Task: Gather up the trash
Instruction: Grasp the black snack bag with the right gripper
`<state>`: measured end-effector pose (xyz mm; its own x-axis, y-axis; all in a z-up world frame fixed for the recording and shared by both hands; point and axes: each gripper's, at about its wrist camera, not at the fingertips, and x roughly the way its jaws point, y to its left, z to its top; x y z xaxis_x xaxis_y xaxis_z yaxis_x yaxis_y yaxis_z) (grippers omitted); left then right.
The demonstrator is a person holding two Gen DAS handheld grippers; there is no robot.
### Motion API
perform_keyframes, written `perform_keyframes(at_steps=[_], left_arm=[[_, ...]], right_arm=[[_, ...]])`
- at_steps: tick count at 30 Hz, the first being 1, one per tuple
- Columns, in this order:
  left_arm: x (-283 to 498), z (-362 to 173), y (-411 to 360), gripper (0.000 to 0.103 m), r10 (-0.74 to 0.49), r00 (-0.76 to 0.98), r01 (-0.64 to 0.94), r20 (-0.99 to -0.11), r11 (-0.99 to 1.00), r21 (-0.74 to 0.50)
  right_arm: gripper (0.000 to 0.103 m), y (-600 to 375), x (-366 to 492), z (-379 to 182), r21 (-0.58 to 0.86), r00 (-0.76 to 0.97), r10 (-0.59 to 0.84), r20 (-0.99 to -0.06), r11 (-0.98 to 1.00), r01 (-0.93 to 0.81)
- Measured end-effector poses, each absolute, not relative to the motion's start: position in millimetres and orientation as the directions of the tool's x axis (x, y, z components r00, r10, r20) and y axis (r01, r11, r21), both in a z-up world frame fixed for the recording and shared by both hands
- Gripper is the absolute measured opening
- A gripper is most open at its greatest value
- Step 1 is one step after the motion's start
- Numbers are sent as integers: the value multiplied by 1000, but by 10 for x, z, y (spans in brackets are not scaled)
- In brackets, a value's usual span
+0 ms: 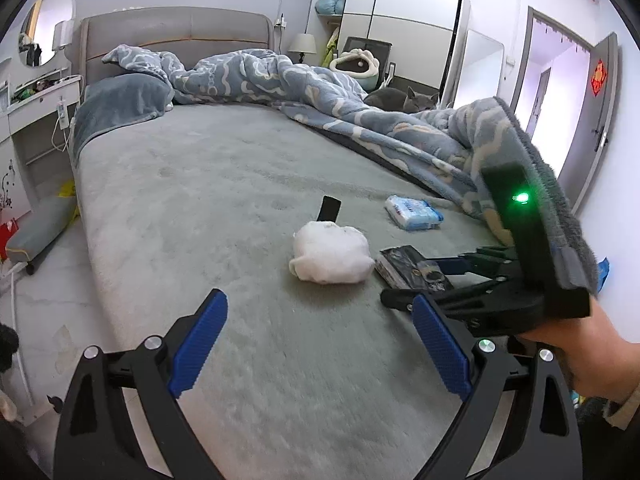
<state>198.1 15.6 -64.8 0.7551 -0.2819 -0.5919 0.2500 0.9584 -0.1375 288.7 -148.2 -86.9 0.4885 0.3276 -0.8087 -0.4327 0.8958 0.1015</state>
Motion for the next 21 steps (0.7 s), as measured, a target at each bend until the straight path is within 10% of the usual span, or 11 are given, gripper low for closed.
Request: perform_keyframes(at_steps=[21], left_arm=[[2613,-770,-125,95,-277,724,245,-631,959,-141]], right_arm=[[54,-1751,2931,-612,127,514,365,-776,889,-440]])
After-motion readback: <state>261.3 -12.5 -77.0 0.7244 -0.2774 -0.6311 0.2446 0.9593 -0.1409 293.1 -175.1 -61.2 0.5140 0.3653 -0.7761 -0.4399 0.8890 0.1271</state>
